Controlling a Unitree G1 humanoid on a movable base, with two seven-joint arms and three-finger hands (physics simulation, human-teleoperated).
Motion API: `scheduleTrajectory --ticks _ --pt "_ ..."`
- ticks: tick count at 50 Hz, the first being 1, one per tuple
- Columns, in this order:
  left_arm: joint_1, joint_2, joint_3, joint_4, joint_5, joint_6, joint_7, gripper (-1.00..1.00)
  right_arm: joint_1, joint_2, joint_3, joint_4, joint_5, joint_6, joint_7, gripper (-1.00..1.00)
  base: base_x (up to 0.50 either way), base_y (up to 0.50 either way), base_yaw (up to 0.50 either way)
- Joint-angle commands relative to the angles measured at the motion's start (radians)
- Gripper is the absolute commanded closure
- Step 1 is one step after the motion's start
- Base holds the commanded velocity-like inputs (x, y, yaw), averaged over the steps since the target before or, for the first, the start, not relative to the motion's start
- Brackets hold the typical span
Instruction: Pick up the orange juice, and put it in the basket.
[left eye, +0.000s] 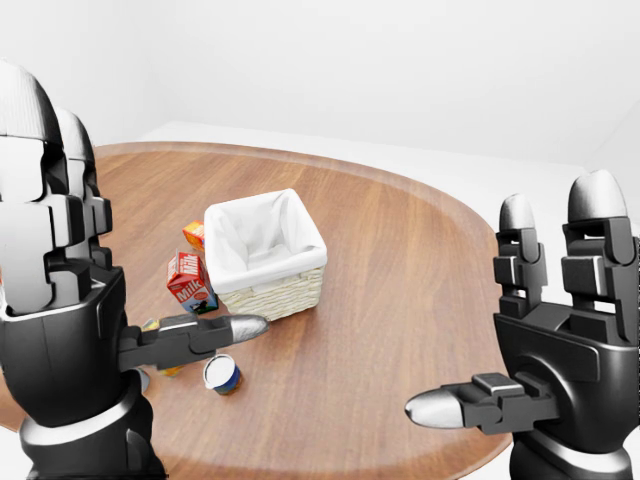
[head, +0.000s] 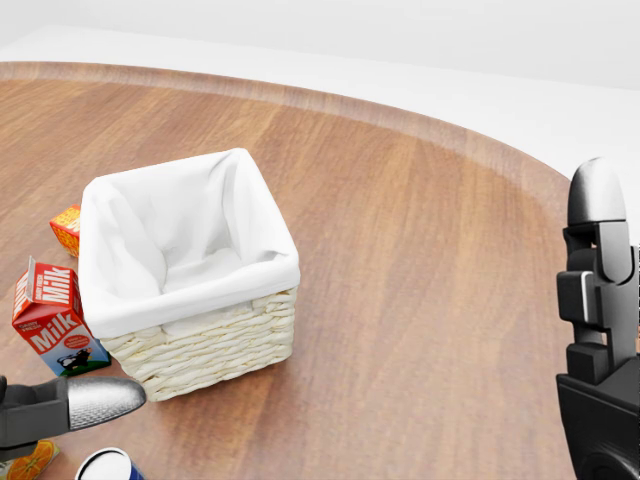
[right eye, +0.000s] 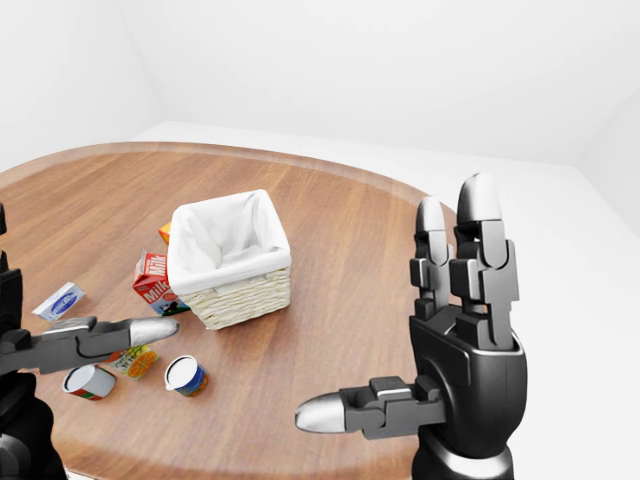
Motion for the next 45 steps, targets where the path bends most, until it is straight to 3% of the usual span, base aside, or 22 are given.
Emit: scheduleTrajectory --ticks 1,5,8,13,17,19,25,29,33,36,40,45 --pt "-0.241 0.121 0.034 0.064 0.427 0.0 -0.163 -1.0 -0.012 0.016 0.0 0.0 -0.01 0.023 0.017 -1.0 0.0 0.0 0.0" --pt "-0.301 0.182 0.065 0.218 0.59 0.0 -0.157 -1.0 0.004 0.012 -0.004 0.0 -0.003 0.003 0.018 -1.0 0.0 0.0 0.0" --pt "-0.321 0.188 0.078 0.251 0.623 0.0 -0.173 -1.0 0.006 0.01 -0.004 0.0 -0.002 0.0 0.015 -1.0 0.0 0.0 0.0" --pt "-0.288 0.197 0.083 0.301 0.742 0.0 -0.176 -1.0 -0.01 0.007 0.007 0.0 -0.011 0.015 0.01 -1.0 0.0 0.0 0.0" --pt "-0.265 0.194 0.085 0.338 0.816 0.0 -0.171 -1.0 0.01 0.006 -0.005 0.0 0.004 -0.006 0.011 -1.0 0.0 0.0 0.0" --pt "-0.258 0.189 0.094 0.339 0.834 0.0 -0.171 -1.0 0.016 0.007 -0.01 0.0 0.008 -0.012 0.012 -1.0 0.0 0.0 0.0" --pt "-0.208 0.178 0.115 0.3 0.831 0.0 -0.218 -1.0 -0.007 0.021 -0.009 0.0 0.002 0.019 0.023 -1.0 0.0 0.0 0.0" --pt "-0.177 0.164 0.132 0.281 0.844 -0.001 -0.261 -1.0 0.011 0.024 -0.017 0.0 0.013 0.0 0.03 -1.0 0.0 0.0 0.0" --pt "-0.126 0.165 0.16 0.263 0.874 -0.07 -0.267 -1.0 0.03 0.013 -0.018 0.0 0.019 -0.029 0.019 -1.0 0.0 0.0 0.0" --pt "-0.109 0.168 0.184 0.251 0.88 -0.106 -0.286 -1.0 0.027 0.014 -0.022 0.0 0.023 -0.025 0.018 -1.0 0.0 0.0 0.0" --pt "-0.094 0.161 0.214 0.236 0.876 -0.136 -0.303 -1.0 0.015 0.016 -0.014 0.0 0.015 -0.012 0.02 -1.0 0.0 0.0 0.0" --pt "-0.062 0.155 0.238 0.229 0.883 -0.175 -0.323 -1.0 0.029 0.009 -0.017 0.0 0.02 -0.029 0.015 -1.0 0.0 0.0 0.0"
